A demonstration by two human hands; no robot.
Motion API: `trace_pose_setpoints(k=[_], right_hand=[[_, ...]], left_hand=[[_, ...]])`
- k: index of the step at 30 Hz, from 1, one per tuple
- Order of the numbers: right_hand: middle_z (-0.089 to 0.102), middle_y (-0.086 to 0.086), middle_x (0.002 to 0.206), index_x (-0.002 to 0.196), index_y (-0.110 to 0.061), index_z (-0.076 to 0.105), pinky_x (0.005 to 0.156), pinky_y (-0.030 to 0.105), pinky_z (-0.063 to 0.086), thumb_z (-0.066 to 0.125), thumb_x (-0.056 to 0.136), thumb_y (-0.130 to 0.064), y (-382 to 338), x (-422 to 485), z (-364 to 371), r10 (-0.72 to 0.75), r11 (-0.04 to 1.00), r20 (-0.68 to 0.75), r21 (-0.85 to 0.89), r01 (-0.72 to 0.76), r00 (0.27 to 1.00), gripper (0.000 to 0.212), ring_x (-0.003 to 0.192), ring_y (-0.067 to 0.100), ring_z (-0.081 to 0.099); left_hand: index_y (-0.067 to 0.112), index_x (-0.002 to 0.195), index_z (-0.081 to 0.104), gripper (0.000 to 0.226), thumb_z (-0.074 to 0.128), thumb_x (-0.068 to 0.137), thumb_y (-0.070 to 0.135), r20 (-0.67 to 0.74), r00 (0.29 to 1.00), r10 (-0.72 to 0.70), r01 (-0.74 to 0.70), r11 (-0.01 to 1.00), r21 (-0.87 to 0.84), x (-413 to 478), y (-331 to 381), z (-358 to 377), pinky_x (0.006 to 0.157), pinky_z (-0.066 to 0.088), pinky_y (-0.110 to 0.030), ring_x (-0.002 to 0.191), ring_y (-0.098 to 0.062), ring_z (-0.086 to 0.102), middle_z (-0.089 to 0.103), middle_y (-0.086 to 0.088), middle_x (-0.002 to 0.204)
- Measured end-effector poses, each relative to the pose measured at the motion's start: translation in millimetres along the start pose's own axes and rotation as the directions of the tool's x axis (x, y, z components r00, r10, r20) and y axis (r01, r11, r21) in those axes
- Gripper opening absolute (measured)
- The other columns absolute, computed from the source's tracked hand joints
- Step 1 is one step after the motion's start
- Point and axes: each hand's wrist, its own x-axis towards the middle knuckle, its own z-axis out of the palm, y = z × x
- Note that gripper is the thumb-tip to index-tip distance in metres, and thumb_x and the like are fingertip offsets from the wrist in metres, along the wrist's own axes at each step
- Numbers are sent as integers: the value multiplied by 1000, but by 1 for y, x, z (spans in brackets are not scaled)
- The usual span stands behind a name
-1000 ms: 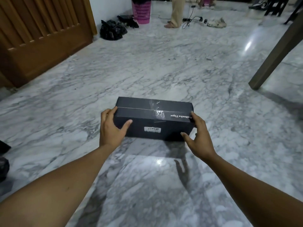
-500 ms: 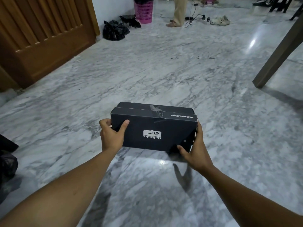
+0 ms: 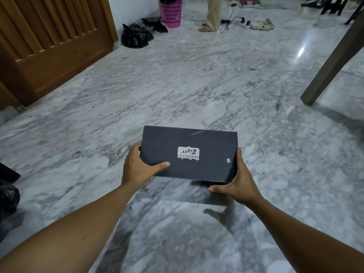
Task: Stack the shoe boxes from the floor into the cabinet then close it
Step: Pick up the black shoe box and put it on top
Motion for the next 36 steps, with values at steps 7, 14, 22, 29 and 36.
trace_pose_setpoints(k=[7,14,22,29,36], right_hand=[[60,-18,125,151,-46,17,93,30,53,99,40,-50,12,-5,0,59,998,-9,1,-59,998,138,118,13,58],[61,-28,122,149,-44,25,92,26,52,97,47,-49,9,-16,2,114,992,-31,61,-112,993,126,109,-6,61],[60,-33,115,136,-47,35,80,14,48,99,51,-36,-13,-66,-3,110,988,-17,115,-107,994,107,102,-18,58],[62,-24,122,143,-39,38,83,19,54,100,46,-41,-80,-137,-28,2,989,-12,146,0,1000,115,107,-8,62],[59,-24,123,141,-37,37,72,9,51,98,50,-37,-222,-205,-75,-213,955,-65,195,222,975,109,108,-5,60]], left_hand=[[52,143,35,130,94,29,69,220,975,33,-45,998,46,-23,-31,-4,99,52,-39,117,-4,58,58,18,130],[50,139,41,109,89,44,70,208,977,45,-50,999,20,-38,-33,-7,97,54,-37,113,-2,60,60,19,125],[52,143,33,110,82,48,78,171,983,71,-82,995,60,-94,-19,-38,93,54,-37,112,-7,59,56,16,125],[50,151,19,131,77,40,88,53,995,83,-89,989,119,-172,30,-111,98,52,-42,122,-14,55,51,12,138],[48,148,29,124,79,41,86,-95,963,252,-235,959,161,-237,142,-237,90,54,-41,115,-12,57,54,15,129]])
